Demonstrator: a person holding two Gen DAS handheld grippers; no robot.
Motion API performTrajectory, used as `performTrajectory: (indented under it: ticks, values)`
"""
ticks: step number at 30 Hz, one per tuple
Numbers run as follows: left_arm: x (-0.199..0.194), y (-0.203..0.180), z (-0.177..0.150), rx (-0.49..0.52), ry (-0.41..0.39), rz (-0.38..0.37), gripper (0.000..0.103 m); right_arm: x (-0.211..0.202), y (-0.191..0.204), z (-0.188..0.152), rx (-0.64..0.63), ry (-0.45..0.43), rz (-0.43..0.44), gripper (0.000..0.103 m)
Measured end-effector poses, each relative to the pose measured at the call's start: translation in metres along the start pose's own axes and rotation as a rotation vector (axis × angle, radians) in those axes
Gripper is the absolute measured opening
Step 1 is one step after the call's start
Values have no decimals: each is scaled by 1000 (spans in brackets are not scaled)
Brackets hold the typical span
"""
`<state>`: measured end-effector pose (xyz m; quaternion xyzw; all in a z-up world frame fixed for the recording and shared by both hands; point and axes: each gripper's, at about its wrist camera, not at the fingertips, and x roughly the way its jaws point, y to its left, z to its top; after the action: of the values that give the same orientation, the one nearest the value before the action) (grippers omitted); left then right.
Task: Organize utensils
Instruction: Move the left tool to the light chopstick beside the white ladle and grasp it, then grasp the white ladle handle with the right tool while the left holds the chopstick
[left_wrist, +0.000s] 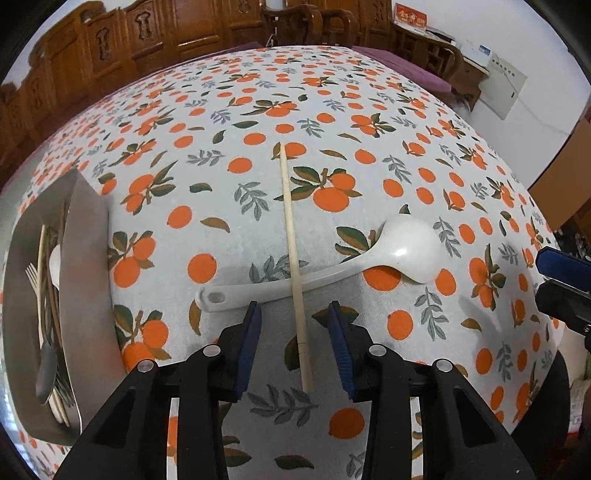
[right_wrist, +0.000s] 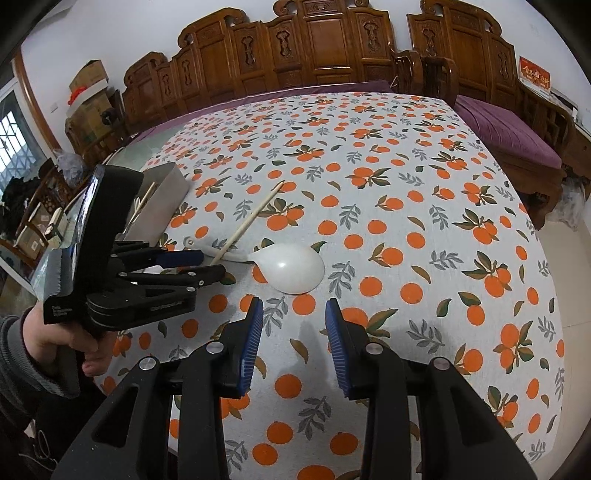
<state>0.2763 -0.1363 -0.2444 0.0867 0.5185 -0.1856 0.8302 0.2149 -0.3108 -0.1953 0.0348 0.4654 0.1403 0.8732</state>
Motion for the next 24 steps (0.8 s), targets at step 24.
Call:
performTrajectory:
  ticks: [24]
  values:
    - [-55,30,-19,-42,-80,-18,4,66,38,52,-261,69,56,44]
